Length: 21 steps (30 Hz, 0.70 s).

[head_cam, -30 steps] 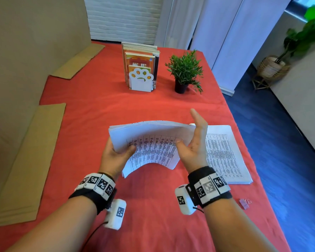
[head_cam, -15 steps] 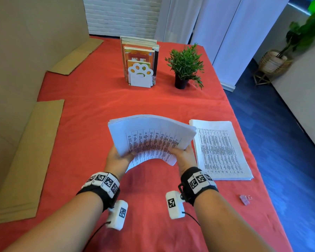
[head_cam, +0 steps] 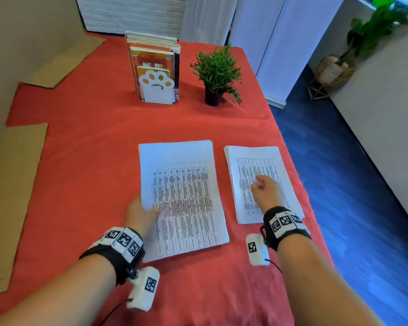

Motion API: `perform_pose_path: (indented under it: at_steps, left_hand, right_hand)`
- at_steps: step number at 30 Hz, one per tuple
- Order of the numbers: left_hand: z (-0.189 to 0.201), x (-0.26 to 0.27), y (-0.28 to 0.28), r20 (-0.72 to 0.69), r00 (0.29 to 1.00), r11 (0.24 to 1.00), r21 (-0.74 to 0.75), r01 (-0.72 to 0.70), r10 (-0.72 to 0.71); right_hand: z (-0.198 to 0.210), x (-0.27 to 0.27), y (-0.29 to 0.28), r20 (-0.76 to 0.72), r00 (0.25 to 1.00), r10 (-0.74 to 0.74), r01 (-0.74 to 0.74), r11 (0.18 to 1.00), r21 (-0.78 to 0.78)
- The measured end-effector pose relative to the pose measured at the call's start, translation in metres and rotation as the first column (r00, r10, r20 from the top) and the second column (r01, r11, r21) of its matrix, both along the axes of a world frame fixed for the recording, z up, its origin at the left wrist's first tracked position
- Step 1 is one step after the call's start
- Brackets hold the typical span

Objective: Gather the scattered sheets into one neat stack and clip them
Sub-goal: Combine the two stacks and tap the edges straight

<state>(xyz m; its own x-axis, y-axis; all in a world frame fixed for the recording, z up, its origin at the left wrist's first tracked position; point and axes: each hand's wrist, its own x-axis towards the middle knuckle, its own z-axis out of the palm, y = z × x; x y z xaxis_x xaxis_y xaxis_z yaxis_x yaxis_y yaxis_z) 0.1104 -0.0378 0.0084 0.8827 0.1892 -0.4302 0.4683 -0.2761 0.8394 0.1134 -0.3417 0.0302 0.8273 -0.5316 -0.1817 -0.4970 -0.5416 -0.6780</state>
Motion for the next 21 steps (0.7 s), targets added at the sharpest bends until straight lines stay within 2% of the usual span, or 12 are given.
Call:
perform_pose_path:
  at_steps: [3,6,10,14,16,21]
  left_hand:
    - [-0.02,-0.014,-0.006,-0.115,0.993,0.999,0.02,0.028,-0.026]
    - [-0.031,-0.019,-0.01,-0.197,0.979,0.993,0.099,0.071,-0.05]
    - [-0.036,-0.017,-0.012,-0.23,0.97,0.965,0.228,0.128,-0.074]
    - [-0.036,-0.013,-0.012,-0.279,0.957,0.95,0.268,0.162,-0.084]
    - [-0.036,-0.012,-0.013,-0.298,0.951,0.945,0.28,0.168,-0.081]
    - [-0.037,-0.013,-0.015,-0.301,0.953,0.953,0.274,0.127,-0.04]
  right_hand:
    - [-0.017,-0.009,-0.056,-0.208,0.972,-0.109,0.067,0.978,-0.199]
    - [-0.031,-0.011,-0.092,-0.368,0.887,-0.277,0.159,0.934,-0.319]
    - [-0.047,-0.004,-0.114,-0.52,0.801,-0.297,0.149,0.94,-0.308]
    - [-0.054,0.008,-0.117,-0.609,0.739,-0.289,0.097,0.939,-0.329]
    - [-0.058,0.011,-0.12,-0.606,0.736,-0.301,0.121,0.94,-0.319]
    - [-0.073,0.016,-0.135,-0.571,0.787,-0.234,0.188,0.972,-0.139]
